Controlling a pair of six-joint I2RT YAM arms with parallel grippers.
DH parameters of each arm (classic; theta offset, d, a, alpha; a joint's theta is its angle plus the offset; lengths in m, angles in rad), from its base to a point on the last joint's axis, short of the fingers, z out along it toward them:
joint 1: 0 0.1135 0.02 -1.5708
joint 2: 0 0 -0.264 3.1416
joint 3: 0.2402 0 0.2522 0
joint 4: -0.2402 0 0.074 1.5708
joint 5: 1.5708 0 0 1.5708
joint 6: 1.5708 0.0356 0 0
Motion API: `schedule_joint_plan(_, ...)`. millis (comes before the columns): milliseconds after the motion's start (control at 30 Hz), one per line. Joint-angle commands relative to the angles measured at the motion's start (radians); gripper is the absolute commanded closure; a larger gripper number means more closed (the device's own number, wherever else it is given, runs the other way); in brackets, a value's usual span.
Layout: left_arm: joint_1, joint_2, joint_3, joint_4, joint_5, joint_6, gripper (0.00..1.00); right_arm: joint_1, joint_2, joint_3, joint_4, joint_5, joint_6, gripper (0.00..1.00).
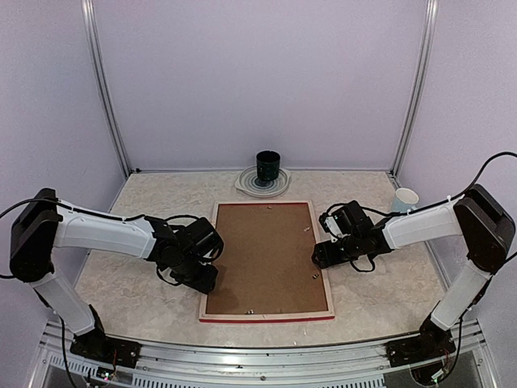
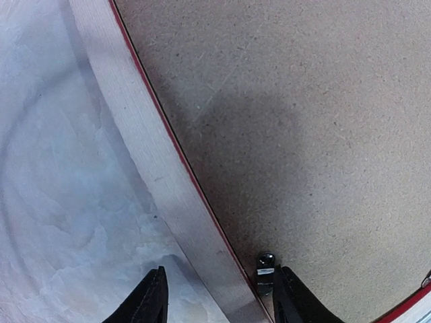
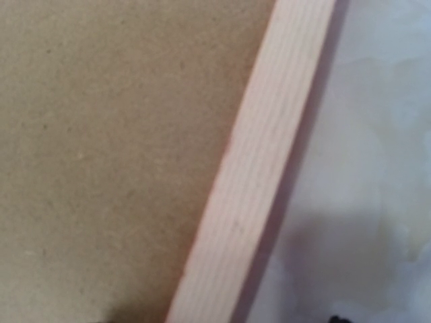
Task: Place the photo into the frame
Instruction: Press the fastener onto the backboard.
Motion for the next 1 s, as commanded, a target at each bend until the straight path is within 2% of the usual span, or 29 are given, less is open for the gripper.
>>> schedule_joint_plan(0,-0.009,0.018,-0.012,0.012,-0.004,0.006,0.48,0.002,-0.003,-0.013,-0.007,0.013,0.001,0.28)
schedule_joint_plan(267,-0.008,0.039,-0.029,0.030,-0.010,0.004,0.57,0.002,-0.004,-0.015,-0.009,0.016,0.002,0.28)
schedule_joint_plan(567,-0.009,0.028,-0.049,0.034,-0.001,-0.005,0.62,0.001,-0.006,-0.015,-0.009,0.016,0.002,0.28)
schedule_joint_plan(733,-0.009,0.016,-0.061,0.033,0.027,-0.011,0.57,0.002,-0.012,-0.018,-0.008,0.019,0.001,0.28)
schedule_joint_plan(967,-0.007,-0.049,-0.018,-0.009,-0.007,-0.015,0.54,0.002,-0.012,-0.018,-0.009,0.016,0.003,0.28)
